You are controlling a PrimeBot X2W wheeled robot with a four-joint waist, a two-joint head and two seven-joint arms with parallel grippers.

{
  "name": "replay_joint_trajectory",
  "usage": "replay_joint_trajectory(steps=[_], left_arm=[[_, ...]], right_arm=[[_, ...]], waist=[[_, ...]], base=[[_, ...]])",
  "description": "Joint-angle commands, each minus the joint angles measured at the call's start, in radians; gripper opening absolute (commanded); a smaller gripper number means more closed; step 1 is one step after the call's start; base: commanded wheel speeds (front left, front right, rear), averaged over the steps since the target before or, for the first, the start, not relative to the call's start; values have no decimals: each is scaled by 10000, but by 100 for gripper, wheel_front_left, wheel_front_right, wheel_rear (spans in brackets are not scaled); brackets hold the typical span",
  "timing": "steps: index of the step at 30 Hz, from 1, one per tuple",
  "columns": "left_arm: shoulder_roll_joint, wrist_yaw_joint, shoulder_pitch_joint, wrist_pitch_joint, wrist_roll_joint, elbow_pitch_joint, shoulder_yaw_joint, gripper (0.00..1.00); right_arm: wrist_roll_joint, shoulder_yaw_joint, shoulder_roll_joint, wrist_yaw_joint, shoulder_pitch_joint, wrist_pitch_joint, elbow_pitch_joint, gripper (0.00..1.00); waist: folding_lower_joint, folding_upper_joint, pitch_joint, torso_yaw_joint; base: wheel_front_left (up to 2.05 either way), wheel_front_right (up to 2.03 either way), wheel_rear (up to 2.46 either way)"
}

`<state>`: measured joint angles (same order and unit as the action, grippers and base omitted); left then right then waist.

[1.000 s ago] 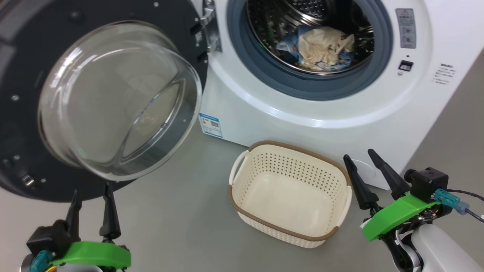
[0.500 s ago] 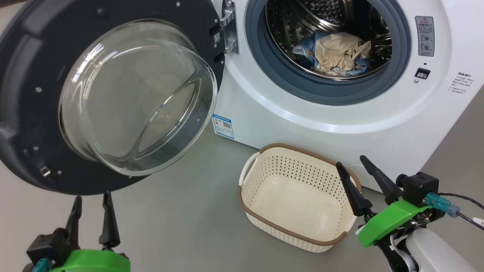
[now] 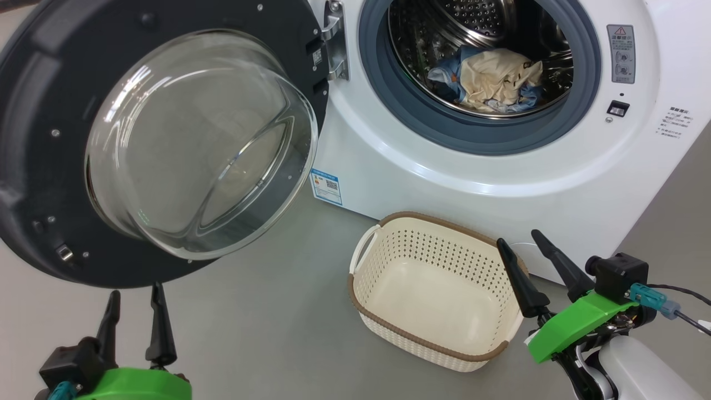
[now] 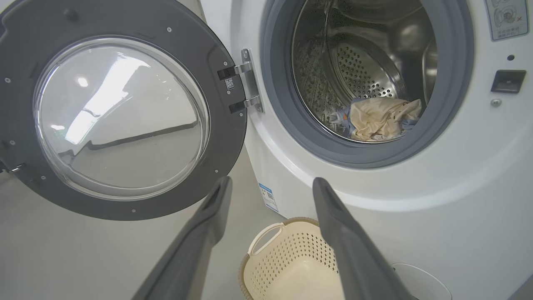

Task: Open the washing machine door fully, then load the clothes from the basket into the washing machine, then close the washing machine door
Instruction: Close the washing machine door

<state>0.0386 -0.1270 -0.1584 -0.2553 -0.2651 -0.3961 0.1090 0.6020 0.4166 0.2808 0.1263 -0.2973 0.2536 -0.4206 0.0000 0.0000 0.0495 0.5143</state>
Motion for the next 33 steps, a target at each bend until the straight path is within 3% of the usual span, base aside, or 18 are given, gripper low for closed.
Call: replay_joint_trajectory(steps=[1, 2, 4, 12, 16, 20, 25, 29, 33], left_arm=[[145, -36, -143, -65, 14, 176, 269, 98], [158, -36, -154, -65, 17, 145, 236, 76], [281, -36, -207, -65, 0, 102, 178, 0], [1286, -36, -516, -65, -508, 1199, -60, 0], [1822, -36, -680, -65, -1458, 2456, 188, 0], [2466, -36, -827, 25, -2839, 3509, 723, 0], [3129, -36, -1322, 589, -4974, 3841, 1702, 0], [3407, -36, -1927, 1207, -7036, 3298, 2412, 0], [3652, -36, -2955, 2025, -9627, 1829, 3438, 0]], right_arm=[[40, 69, 89, 44, -18, 82, 216, 100], [32, 33, 82, 44, 12, 82, 222, 100], [16, -31, 72, 44, 69, 82, 245, 100], [-67, -259, 8, 44, 246, 82, 329, 100], [-91, -334, -22, 44, 344, 82, 368, 100], [-103, -400, -16, 44, 395, 82, 398, 100], [-96, -402, 16, 44, 431, 82, 420, 100], [-82, -405, 19, 44, 518, 82, 404, 100], [-56, -360, 91, 44, 527, 82, 374, 100]], waist=[[0, 0, -16, -8], [0, 0, -31, -13], [0, 0, -53, -34], [0, 0, -154, -117], [0, 0, -203, -162], [0, 0, -241, -217], [0, 0, -297, -290], [0, 0, -386, -366], [0, 0, -416, -492]], base=[[0, 0, 0], [0, 0, 0], [0, 0, 0], [0, 0, 0], [0, 0, 0], [0, 0, 0], [0, 0, 0], [0, 0, 0], [0, 0, 0]])
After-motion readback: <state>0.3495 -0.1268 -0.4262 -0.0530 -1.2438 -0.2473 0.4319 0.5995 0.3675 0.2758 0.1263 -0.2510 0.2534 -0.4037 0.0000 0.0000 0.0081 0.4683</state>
